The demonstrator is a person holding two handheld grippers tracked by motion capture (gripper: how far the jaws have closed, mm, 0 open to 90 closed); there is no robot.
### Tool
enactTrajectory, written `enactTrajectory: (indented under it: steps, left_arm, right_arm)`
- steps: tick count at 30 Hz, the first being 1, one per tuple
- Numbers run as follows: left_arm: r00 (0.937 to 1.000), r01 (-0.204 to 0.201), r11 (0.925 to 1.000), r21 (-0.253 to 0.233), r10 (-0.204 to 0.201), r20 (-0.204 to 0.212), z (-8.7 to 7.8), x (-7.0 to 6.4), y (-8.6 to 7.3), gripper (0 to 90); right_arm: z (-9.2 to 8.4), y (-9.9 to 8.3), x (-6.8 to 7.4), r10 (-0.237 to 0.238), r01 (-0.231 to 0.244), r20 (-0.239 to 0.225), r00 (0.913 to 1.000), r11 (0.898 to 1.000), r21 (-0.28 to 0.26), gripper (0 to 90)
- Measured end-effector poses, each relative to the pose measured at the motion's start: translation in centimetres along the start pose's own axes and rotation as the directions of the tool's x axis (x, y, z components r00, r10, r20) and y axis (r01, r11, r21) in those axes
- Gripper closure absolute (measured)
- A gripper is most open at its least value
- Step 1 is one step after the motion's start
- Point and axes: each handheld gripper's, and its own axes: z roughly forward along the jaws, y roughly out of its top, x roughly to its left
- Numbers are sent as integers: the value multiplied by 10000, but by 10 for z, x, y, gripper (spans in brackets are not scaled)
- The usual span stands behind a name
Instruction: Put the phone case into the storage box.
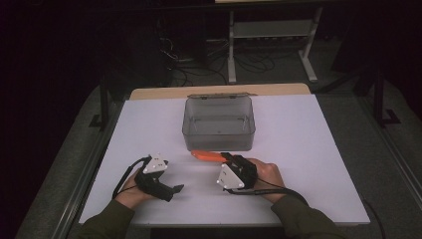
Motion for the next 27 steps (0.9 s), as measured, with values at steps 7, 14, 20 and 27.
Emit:
enactTrajectory:
  steps: [7,14,20,27]
  left_arm:
    - [10000,0,10000,-12,0,5,0,0,0,0]
    - [10000,-8,10000,-5,8,5,0,0,0,0]
    - [10000,8,10000,12,-8,26,0,0,0,0]
    - [10000,52,10000,-5,-52,45,0,1,0,0]
  right_arm:
    - [0,-1,-4,771,-771,-300,9966,9970,-6,806]
    - [1,-3,-10,1297,-1300,-613,9897,9915,-10,807]
    - [2,-5,-15,1919,-1921,-904,9772,9814,74,806]
    - [2,-8,-22,2643,-2637,-1233,9565,9644,215,806]
